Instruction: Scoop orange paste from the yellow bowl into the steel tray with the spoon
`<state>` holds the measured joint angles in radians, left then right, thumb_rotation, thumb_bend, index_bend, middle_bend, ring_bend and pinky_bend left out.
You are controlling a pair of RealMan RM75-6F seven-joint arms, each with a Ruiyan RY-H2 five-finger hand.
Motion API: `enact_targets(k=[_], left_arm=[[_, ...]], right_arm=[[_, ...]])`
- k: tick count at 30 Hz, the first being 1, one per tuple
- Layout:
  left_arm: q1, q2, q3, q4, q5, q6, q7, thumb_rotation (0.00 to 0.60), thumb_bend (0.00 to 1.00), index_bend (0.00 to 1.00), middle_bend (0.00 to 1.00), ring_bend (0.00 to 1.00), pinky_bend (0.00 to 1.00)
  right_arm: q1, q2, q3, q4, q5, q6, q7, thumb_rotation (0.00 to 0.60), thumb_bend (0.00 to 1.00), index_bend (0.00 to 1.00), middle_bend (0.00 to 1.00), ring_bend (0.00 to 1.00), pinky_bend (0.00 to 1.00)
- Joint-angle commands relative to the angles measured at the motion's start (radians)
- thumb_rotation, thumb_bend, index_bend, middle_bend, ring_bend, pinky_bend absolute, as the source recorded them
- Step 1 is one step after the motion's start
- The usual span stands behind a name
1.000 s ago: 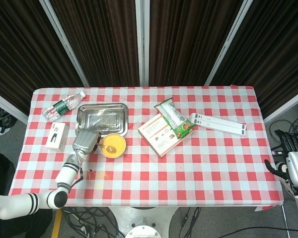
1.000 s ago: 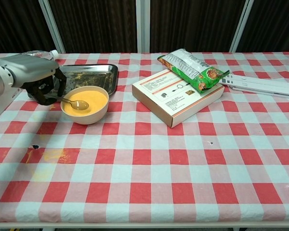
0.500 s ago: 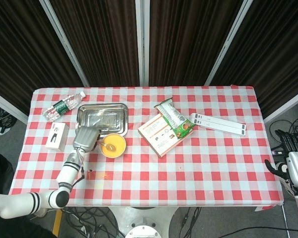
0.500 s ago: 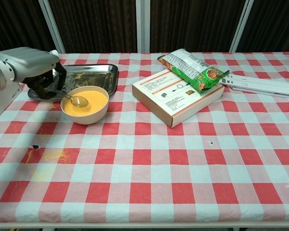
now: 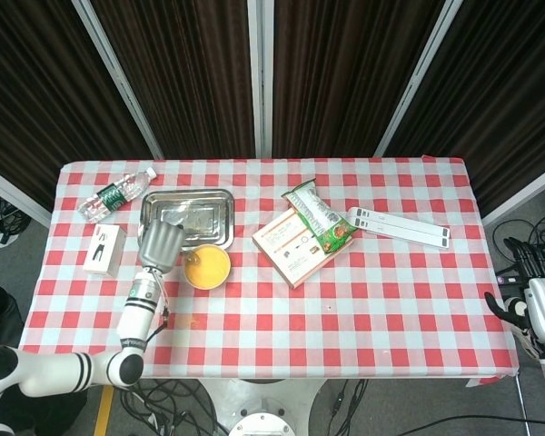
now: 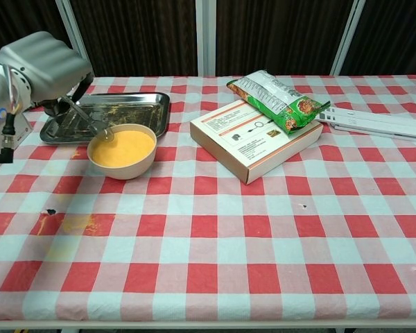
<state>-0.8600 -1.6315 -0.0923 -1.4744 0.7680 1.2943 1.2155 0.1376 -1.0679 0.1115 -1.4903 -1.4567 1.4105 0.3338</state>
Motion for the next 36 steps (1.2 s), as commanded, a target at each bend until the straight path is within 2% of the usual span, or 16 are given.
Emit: enact_targets(k=[1, 10, 17, 30, 36], left_arm=[[-0.026, -0.042, -0.008, 0.015, -0.014, 0.028, 0.065, 0.600, 0.45, 0.67, 0.98, 0.94, 0.95], [-0.037, -0.135, 0.017, 0.115, -0.002, 0.046, 0.162, 0.600, 0.45, 0.68, 0.99, 0.95, 0.97], [-0.019, -0.165, 0.030, 0.126, 0.002, 0.044, 0.183, 0.600, 0.45, 0.68, 0.99, 0.95, 0.97], [0.005, -0.166, 0.007, 0.084, 0.012, 0.008, 0.125, 0.600, 0.45, 0.69, 0.99, 0.95, 0.97], [0.018, -0.146, -0.016, 0.067, 0.021, -0.050, 0.018, 0.600, 0.45, 0.69, 0.99, 0.95, 0.97]], right_arm=[[-0.001, -0.001, 0.000, 0.001, 0.001, 0.000, 0.001, 0.600, 0.23, 0.01, 0.06, 0.00, 0.06], [-0.004, -0.001, -0.002, 0.007, 0.004, -0.001, 0.008, 0.600, 0.23, 0.01, 0.06, 0.00, 0.06], [-0.005, -0.004, -0.002, 0.015, 0.002, -0.001, 0.017, 0.600, 0.23, 0.01, 0.06, 0.00, 0.06], [-0.008, -0.004, -0.002, 0.015, 0.000, 0.004, 0.018, 0.600, 0.23, 0.01, 0.06, 0.00, 0.06], [-0.007, -0.002, 0.000, 0.011, 0.002, 0.003, 0.014, 0.600, 0.23, 0.01, 0.06, 0.00, 0.06]])
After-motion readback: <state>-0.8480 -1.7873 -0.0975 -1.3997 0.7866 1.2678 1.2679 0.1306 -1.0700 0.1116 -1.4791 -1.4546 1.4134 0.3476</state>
